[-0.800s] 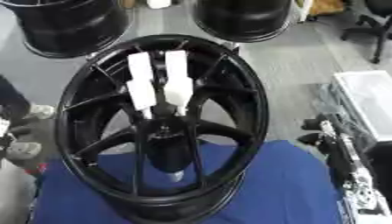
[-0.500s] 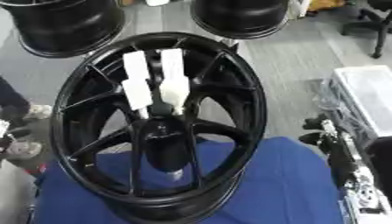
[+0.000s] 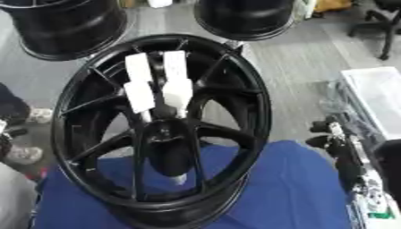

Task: Pull the pin out of the wheel hub.

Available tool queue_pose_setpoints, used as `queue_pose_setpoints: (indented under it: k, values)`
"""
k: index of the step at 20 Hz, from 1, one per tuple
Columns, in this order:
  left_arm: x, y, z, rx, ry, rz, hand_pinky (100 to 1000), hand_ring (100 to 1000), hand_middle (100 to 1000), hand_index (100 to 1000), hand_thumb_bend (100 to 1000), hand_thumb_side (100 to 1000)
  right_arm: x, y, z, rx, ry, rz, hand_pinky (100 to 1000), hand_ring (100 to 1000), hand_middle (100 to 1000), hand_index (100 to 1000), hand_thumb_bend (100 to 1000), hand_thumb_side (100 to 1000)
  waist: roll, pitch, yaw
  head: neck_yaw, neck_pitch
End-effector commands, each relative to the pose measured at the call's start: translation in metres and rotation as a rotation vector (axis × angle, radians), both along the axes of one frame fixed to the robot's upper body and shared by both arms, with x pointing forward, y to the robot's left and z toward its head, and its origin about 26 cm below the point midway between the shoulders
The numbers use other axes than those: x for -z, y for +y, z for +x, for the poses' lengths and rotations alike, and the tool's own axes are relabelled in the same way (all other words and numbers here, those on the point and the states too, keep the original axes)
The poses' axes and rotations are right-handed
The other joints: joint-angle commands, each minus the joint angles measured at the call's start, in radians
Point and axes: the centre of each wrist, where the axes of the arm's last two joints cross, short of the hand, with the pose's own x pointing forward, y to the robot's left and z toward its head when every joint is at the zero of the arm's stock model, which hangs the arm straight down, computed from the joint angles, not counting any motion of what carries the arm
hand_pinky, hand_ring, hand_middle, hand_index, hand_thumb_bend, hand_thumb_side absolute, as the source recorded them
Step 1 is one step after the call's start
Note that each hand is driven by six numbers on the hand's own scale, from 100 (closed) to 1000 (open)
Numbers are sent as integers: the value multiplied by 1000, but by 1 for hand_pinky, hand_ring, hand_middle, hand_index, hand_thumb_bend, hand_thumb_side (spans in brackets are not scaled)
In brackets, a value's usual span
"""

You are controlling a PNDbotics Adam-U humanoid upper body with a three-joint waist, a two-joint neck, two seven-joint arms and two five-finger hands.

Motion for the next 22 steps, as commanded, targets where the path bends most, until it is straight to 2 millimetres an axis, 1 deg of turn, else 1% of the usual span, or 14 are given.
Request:
queue_pose_setpoints:
  k: [1, 2, 3, 5, 6, 8, 9, 11, 14, 15, 17, 19, 21, 22]
  values:
    - [-73, 33, -1, -22, -169, 265, 692, 700, 610, 614, 497, 372, -9, -7, 1, 4, -21, -30, 702, 558, 613, 675, 100, 795, 6, -20, -3, -3, 0]
    - [-94, 40, 0, -14, -213, 358, 697, 702, 616, 630, 504, 360, -8, -8, 1, 5, -20, -33, 702, 558, 613, 675, 100, 796, 9, -23, -6, -4, 0]
    - [-110, 44, 1, -3, -245, 431, 702, 701, 621, 647, 516, 350, -8, -8, 0, 7, -18, -35, 702, 558, 613, 675, 100, 796, 11, -26, -8, -5, 0]
    - [-148, 49, 5, 56, -296, 631, 711, 700, 631, 683, 543, 349, -7, -8, 0, 5, -14, -40, 702, 558, 613, 675, 100, 795, 15, -30, -18, -5, -4]
    - [-163, 49, 7, 100, -301, 737, 717, 701, 638, 702, 555, 355, -7, -8, 0, 1, -13, -42, 702, 558, 613, 675, 100, 795, 17, -32, -23, -4, -5]
    - [-184, 48, 15, 200, -282, 930, 731, 708, 658, 742, 598, 377, -7, -7, 0, -6, -11, -47, 702, 558, 613, 675, 100, 793, 20, -36, -31, 0, -7]
    - [-191, 47, 19, 248, -265, 1009, 735, 711, 664, 754, 606, 387, -7, -7, 1, -9, -11, -50, 702, 558, 613, 675, 100, 792, 21, -38, -34, 2, -7]
    - [-201, 38, 29, 365, -234, 1160, 741, 711, 672, 769, 619, 384, -7, -7, 1, -21, -8, -58, 702, 558, 613, 675, 100, 791, 25, -43, -42, 7, -10]
    - [-205, 19, 46, 527, -216, 1319, 762, 731, 698, 784, 651, 374, -7, -6, 2, -34, -5, -65, 702, 558, 613, 675, 100, 790, 29, -48, -55, 9, -13]
    - [-205, 11, 51, 578, -221, 1376, 787, 746, 722, 797, 690, 370, -7, -7, 2, -37, -4, -68, 702, 557, 613, 675, 100, 792, 31, -49, -60, 9, -16]
    - [-209, -10, 59, 676, -256, 1539, 803, 756, 746, 820, 711, 363, -6, -8, 1, -37, 1, -71, 702, 557, 613, 675, 100, 793, 33, -51, -64, 8, -18]
    - [-210, -32, 68, 753, -306, 1693, 819, 771, 760, 828, 745, 328, -5, -9, 1, -35, 5, -74, 702, 557, 613, 675, 100, 792, 34, -53, -63, 6, -17]
    - [-208, -46, 76, 799, -348, 1793, 821, 773, 761, 828, 746, 320, -5, -9, 0, -35, 5, -76, 702, 557, 613, 675, 100, 791, 34, -54, -60, 2, -18]
    - [-205, -55, 81, 834, -374, 1823, 824, 776, 766, 832, 758, 278, -5, -8, 1, -42, 4, -76, 702, 557, 613, 675, 100, 791, 36, -55, -64, 6, -21]
